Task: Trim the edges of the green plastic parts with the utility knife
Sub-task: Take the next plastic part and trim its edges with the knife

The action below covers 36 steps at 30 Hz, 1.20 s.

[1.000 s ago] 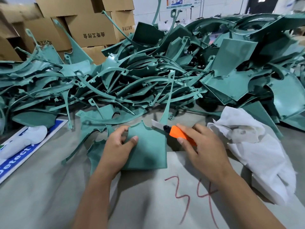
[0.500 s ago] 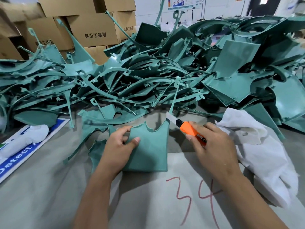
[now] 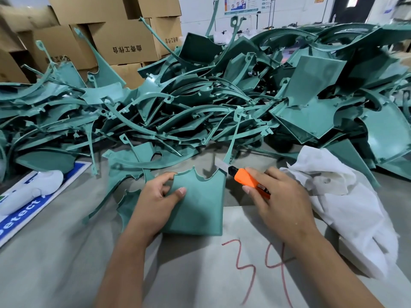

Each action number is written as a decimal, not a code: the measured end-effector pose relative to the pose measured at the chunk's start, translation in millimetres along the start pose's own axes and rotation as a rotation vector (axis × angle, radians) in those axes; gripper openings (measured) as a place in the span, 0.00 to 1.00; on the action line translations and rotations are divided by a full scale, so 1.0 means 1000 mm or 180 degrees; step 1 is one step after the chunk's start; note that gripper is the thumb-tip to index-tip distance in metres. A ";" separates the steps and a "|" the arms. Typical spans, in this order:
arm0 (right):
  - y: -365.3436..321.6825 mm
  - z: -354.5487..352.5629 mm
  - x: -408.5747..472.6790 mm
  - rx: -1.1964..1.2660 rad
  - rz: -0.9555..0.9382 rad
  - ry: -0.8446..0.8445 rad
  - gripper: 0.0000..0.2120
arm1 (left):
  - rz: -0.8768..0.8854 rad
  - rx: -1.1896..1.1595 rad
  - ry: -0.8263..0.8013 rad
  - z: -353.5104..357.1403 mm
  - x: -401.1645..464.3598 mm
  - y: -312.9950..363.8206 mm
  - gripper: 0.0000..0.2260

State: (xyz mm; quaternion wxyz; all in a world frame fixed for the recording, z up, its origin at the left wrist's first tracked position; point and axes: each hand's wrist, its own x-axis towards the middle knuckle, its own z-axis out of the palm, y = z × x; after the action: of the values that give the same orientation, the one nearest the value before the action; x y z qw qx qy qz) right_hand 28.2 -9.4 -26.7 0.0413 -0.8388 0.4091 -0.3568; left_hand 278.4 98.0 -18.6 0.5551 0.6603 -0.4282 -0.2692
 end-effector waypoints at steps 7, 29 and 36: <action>0.010 -0.002 0.004 -0.0030 0.0295 0.0419 0.18 | -0.0039 0.0002 -0.0222 -0.007 -0.002 0.003 0.11; -0.013 0.004 -0.004 0.0320 -0.0346 -0.0266 0.17 | -0.0417 -0.0235 -0.0565 -0.016 -0.008 0.010 0.10; -0.001 0.003 -0.004 0.0320 -0.0181 -0.0011 0.16 | -0.0405 -0.0293 -0.0545 -0.018 -0.009 0.011 0.10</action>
State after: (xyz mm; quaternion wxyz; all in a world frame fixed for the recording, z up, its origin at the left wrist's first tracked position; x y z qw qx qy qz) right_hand 29.1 -6.6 -30.5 0.0739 -0.8476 0.3666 -0.3765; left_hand 285.7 114.5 -4.6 0.5280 0.6345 -0.4186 -0.3787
